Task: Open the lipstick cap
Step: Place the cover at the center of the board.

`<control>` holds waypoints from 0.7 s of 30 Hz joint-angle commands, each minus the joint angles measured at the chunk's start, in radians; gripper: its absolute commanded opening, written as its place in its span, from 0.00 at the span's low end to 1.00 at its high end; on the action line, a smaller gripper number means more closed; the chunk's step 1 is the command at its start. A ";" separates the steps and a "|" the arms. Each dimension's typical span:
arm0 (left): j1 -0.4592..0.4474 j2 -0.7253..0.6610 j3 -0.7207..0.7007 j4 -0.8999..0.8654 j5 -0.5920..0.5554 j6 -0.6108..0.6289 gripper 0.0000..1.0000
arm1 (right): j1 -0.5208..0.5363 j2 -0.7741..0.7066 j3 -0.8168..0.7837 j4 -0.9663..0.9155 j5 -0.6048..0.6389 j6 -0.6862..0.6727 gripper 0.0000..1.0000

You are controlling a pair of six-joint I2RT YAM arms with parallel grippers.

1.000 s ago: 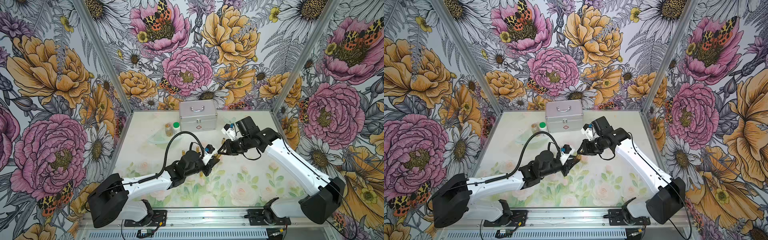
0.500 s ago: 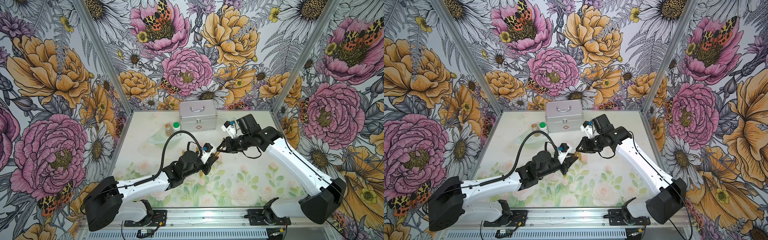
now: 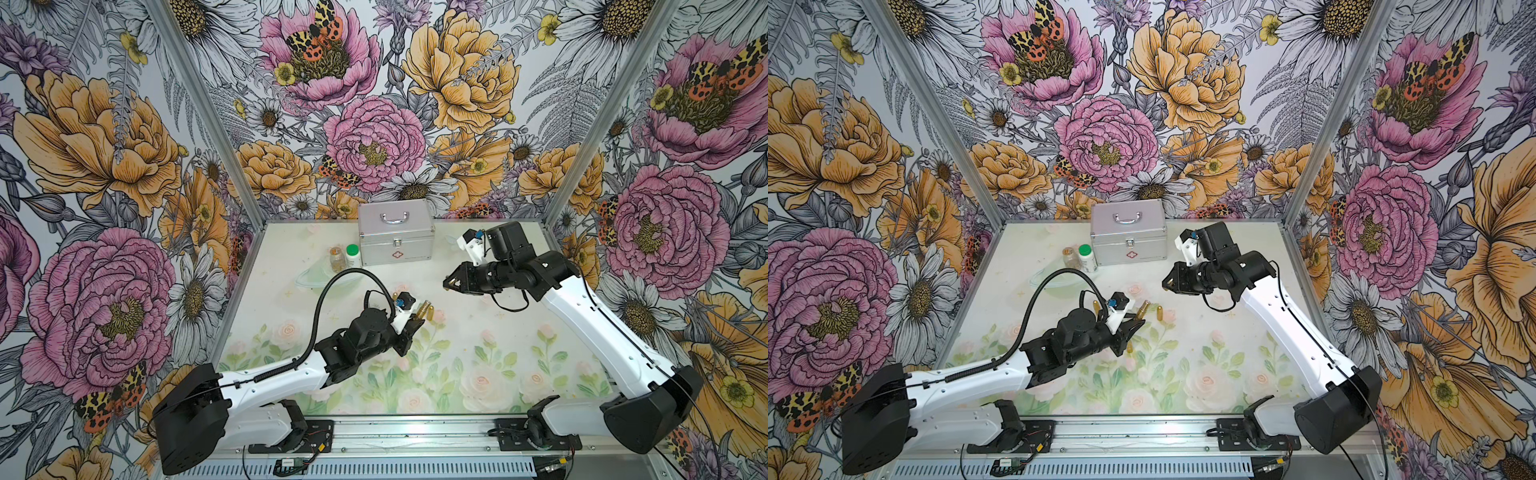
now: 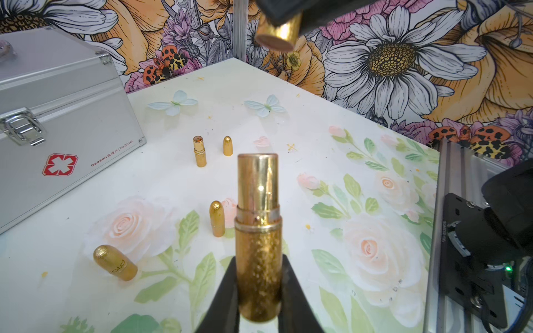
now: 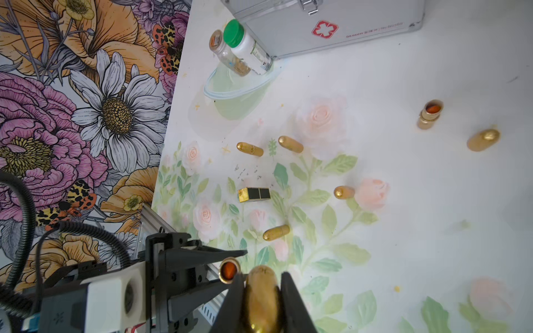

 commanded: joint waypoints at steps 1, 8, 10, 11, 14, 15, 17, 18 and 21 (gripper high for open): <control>0.003 -0.048 -0.017 0.012 -0.028 -0.019 0.00 | -0.003 0.031 -0.047 0.044 0.199 0.010 0.21; 0.003 -0.078 -0.034 0.016 -0.048 -0.027 0.00 | 0.013 0.100 -0.199 0.225 0.406 0.014 0.21; 0.003 -0.081 -0.039 0.018 -0.057 -0.031 0.00 | 0.018 0.132 -0.235 0.283 0.424 0.012 0.21; 0.004 -0.082 -0.041 0.020 -0.061 -0.033 0.00 | 0.021 0.147 -0.247 0.305 0.427 0.008 0.21; 0.003 -0.083 -0.044 0.022 -0.068 -0.035 0.00 | 0.027 0.196 -0.275 0.341 0.505 -0.002 0.20; 0.004 -0.084 -0.044 0.022 -0.069 -0.035 0.00 | 0.026 0.211 -0.285 0.350 0.533 -0.001 0.20; 0.004 -0.084 -0.045 0.028 -0.071 -0.036 0.00 | 0.023 0.237 -0.302 0.365 0.566 0.003 0.21; 0.003 -0.084 -0.047 0.031 -0.073 -0.036 0.00 | 0.023 0.250 -0.311 0.372 0.585 0.005 0.20; 0.003 -0.081 -0.049 0.039 -0.077 -0.038 0.00 | 0.021 0.282 -0.343 0.406 0.611 0.008 0.20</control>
